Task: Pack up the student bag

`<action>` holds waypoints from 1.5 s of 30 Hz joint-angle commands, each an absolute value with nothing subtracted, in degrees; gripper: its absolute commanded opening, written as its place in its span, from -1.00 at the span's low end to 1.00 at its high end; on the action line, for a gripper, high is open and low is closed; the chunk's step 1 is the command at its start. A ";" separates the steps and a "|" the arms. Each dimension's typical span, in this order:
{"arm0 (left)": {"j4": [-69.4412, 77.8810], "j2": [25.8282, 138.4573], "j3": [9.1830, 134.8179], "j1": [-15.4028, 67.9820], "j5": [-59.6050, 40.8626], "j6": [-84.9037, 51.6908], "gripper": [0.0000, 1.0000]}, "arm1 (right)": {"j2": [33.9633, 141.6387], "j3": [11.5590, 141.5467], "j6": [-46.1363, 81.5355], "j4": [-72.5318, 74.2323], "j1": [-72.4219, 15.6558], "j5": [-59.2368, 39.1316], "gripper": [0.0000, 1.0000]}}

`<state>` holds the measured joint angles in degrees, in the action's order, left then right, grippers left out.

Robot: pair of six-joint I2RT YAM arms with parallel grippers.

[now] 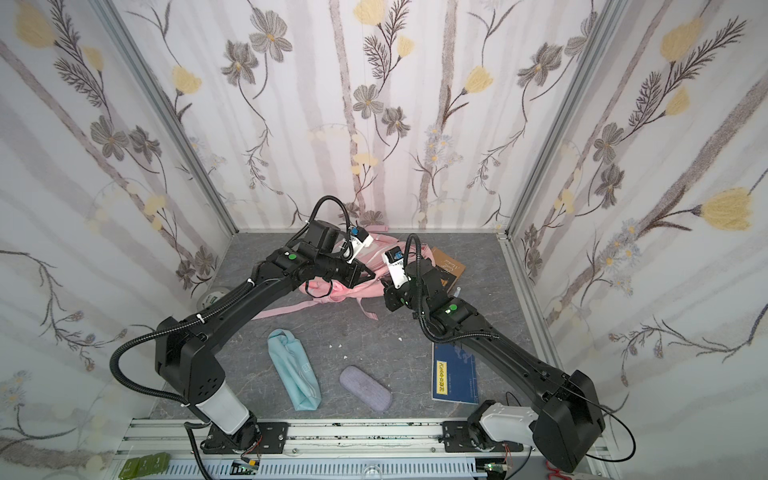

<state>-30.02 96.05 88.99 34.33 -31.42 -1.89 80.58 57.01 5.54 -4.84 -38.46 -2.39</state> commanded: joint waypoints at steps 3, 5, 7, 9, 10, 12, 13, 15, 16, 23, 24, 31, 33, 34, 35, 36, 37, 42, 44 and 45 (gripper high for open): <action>-28.86 95.80 89.59 34.22 -29.42 -4.04 -1.00 | 79.76 56.38 5.94 1.84 -38.24 -2.38 -1.00; -28.74 95.97 89.99 34.22 -28.31 -5.00 -1.00 | 79.72 56.34 5.94 1.85 -38.20 -2.80 -1.00; -27.81 95.89 89.93 34.22 -26.31 -6.62 -1.00 | 79.56 56.26 5.98 1.85 -38.13 -3.22 -1.00; -26.13 95.76 89.70 34.23 -24.06 -9.23 -1.00 | 79.38 56.03 6.23 1.79 -38.15 -3.71 -1.00; -25.08 95.84 89.65 34.20 -22.46 -11.47 -1.00 | 79.28 55.92 6.41 1.90 -38.21 -4.13 -1.00; -23.83 96.03 90.14 34.20 -19.39 -15.85 -1.00 | 79.06 55.48 6.67 1.99 -38.21 -4.88 -1.00; -23.30 96.14 90.40 34.27 -18.79 -17.49 -1.00 | 79.01 55.27 6.83 2.09 -38.21 -5.20 -1.00; -21.38 96.43 90.83 34.27 -19.20 -20.71 -1.00 | 78.93 54.79 7.14 2.13 -38.13 -5.94 -1.00; -20.23 96.47 90.80 34.28 -19.64 -22.29 -1.00 | 78.97 54.76 7.21 2.03 -38.21 -6.29 -1.00; -15.53 96.04 91.92 34.47 -19.72 -28.27 -1.00 | 78.55 54.88 7.80 2.43 -38.23 -8.62 -1.00; -15.57 96.11 92.82 34.50 -19.38 -28.23 -1.00 | 78.64 54.86 8.12 2.78 -38.28 -8.95 -1.00; -15.04 97.50 98.74 34.66 -19.36 -29.27 -1.00 | 81.19 56.30 9.18 4.83 -38.87 -10.40 -1.00; -13.14 97.47 98.70 34.79 -19.36 -30.09 -1.00 | 82.12 56.91 9.23 5.46 -39.21 -10.87 -1.00; -12.48 97.52 98.70 34.87 -19.26 -30.55 -1.00 | 82.55 57.15 9.27 5.68 -39.28 -10.92 -1.00; -11.73 97.65 98.78 34.94 -19.09 -31.05 -1.00 | 82.99 57.45 9.31 5.95 -39.49 -11.10 -1.00; -11.00 97.76 99.00 34.94 -19.02 -31.50 -1.00 | 83.44 57.72 9.34 6.17 -39.68 -11.16 -1.00; -10.52 98.00 99.36 34.92 -18.98 -31.73 -1.00 | 83.79 57.96 9.32 6.49 -39.84 -11.25 -1.00; -11.47 99.41 102.79 34.99 -17.86 -30.34 -1.00 | 85.14 58.77 9.67 7.34 -40.17 -11.25 -1.00; -12.49 99.88 103.98 34.96 -17.61 -29.43 -1.00 | 85.42 58.97 9.76 7.34 -40.34 -11.25 -1.00; -12.77 100.17 104.46 34.94 -17.67 -29.13 -1.00 | 85.42 59.08 9.76 7.40 -40.40 -11.28 -1.00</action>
